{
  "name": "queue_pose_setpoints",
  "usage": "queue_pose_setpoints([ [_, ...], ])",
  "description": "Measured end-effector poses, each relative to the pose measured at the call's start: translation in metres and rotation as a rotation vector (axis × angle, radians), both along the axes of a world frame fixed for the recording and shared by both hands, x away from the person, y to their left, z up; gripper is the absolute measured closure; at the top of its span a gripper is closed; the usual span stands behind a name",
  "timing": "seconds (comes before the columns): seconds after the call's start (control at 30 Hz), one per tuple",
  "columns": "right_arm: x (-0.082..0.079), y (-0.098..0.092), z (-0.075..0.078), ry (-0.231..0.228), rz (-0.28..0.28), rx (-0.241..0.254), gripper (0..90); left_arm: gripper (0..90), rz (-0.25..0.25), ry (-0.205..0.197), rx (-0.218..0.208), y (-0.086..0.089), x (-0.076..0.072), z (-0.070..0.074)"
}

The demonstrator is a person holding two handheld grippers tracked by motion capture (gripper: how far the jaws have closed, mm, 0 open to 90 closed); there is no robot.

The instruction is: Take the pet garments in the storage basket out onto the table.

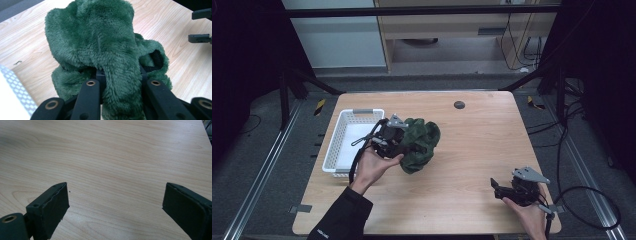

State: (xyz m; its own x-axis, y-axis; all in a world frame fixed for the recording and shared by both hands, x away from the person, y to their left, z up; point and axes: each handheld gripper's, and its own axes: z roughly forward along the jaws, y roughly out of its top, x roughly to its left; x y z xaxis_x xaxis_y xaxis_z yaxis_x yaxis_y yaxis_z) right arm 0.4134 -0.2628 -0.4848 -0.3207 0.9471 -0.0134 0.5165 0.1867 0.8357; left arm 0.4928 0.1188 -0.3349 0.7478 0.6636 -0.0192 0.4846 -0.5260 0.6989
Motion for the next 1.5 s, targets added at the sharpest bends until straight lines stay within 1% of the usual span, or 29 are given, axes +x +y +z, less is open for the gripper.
queue_pose_setpoints([
  [0.03, 0.001, -0.001, -0.001, -0.002, 0.002, -0.008, 6.7, 73.6, -0.003, 0.004, 0.004, -0.005, 0.001, -0.004],
  [0.1, 0.001, -0.001, -0.001, -0.002, 0.002, -0.006, 6.7, 73.6, -0.005, 0.011, 0.012, -0.01, 0.003, -0.01],
  [0.13, 0.001, -0.001, -0.001, -0.002, 0.002, -0.006, 6.7, 73.6, -0.005, 0.011, 0.012, -0.01, 0.003, -0.01],
  [0.2, 0.001, -0.001, 0.0, -0.003, 0.001, -0.005, 6.7, 73.5, -0.011, 0.02, 0.02, -0.015, 0.006, -0.017],
  [0.33, 0.001, -0.001, -0.001, -0.008, 0.003, -0.01, 6.7, 73.4, -0.028, 0.037, 0.015, -0.026, 0.009, -0.032],
  [0.43, 0.001, -0.001, -0.001, -0.007, 0.004, -0.012, 6.8, 73.4, -0.032, 0.039, 0.018, -0.031, 0.01, -0.039],
  [0.47, 0.001, -0.001, -0.001, -0.008, 0.004, -0.012, 6.8, 73.3, -0.032, 0.039, 0.018, -0.031, 0.01, -0.039],
  [0.5, 0.001, -0.001, 0.0, -0.007, 0.005, -0.011, 6.8, 73.3, -0.037, 0.05, 0.023, -0.035, 0.01, -0.044],
  [0.57, 0.001, -0.001, 0.0, -0.011, 0.007, -0.012, 6.8, 73.2, -0.049, 0.055, 0.03, -0.04, 0.008, -0.049],
  [0.6, 0.001, -0.001, 0.0, -0.011, 0.007, -0.012, 6.8, 73.2, -0.049, 0.055, 0.03, -0.04, 0.008, -0.049],
  [0.7, 0.001, -0.001, -0.001, -0.009, 0.005, -0.013, 6.8, 73.0, -0.069, 0.06, 0.032, -0.047, 0.006, -0.057],
  [0.8, 0.001, -0.001, -0.001, -0.009, 0.005, -0.014, 6.8, 72.8, -0.083, 0.064, 0.037, -0.05, 0.004, -0.061],
  [0.87, 0.001, -0.001, -0.001, -0.009, 0.006, -0.015, 6.8, 72.6, -0.083, 0.067, 0.034, -0.051, 0.004, -0.063],
  [0.9, 0.001, -0.001, -0.001, -0.006, 0.006, -0.013, 6.8, 72.4, -0.088, 0.07, 0.026, -0.053, 0.003, -0.067],
  [1.07, 0.001, -0.001, -0.001, -0.006, 0.008, -0.015, 6.8, 71.3, -0.097, 0.073, 0.023, -0.056, 0.002, -0.078],
  [1.1, 0.001, -0.001, -0.001, -0.006, 0.008, -0.015, 6.8, 71.1, -0.097, 0.073, 0.023, -0.056, 0.002, -0.078],
  [1.17, 0.001, -0.001, -0.002, -0.005, 0.011, -0.015, 6.8, 70.6, -0.105, 0.079, 0.032, -0.058, 0.002, -0.083],
  [1.23, 0.001, -0.001, -0.001, -0.006, 0.012, -0.016, 6.8, 69.9, -0.105, 0.085, 0.033, -0.058, 0.001, -0.087],
  [1.37, 0.001, -0.001, -0.001, -0.007, 0.011, -0.016, 6.8, 66.5, -0.113, 0.105, 0.043, -0.06, 0.001, -0.096],
  [1.43, 0.001, -0.001, -0.002, -0.006, 0.012, -0.016, 6.8, 64.3, -0.114, 0.104, 0.045, -0.061, 0.0, -0.1],
  [1.5, 0.001, -0.001, -0.002, -0.006, 0.012, -0.015, 6.8, 61.4, -0.118, 0.111, 0.042, -0.062, -0.001, -0.102],
])
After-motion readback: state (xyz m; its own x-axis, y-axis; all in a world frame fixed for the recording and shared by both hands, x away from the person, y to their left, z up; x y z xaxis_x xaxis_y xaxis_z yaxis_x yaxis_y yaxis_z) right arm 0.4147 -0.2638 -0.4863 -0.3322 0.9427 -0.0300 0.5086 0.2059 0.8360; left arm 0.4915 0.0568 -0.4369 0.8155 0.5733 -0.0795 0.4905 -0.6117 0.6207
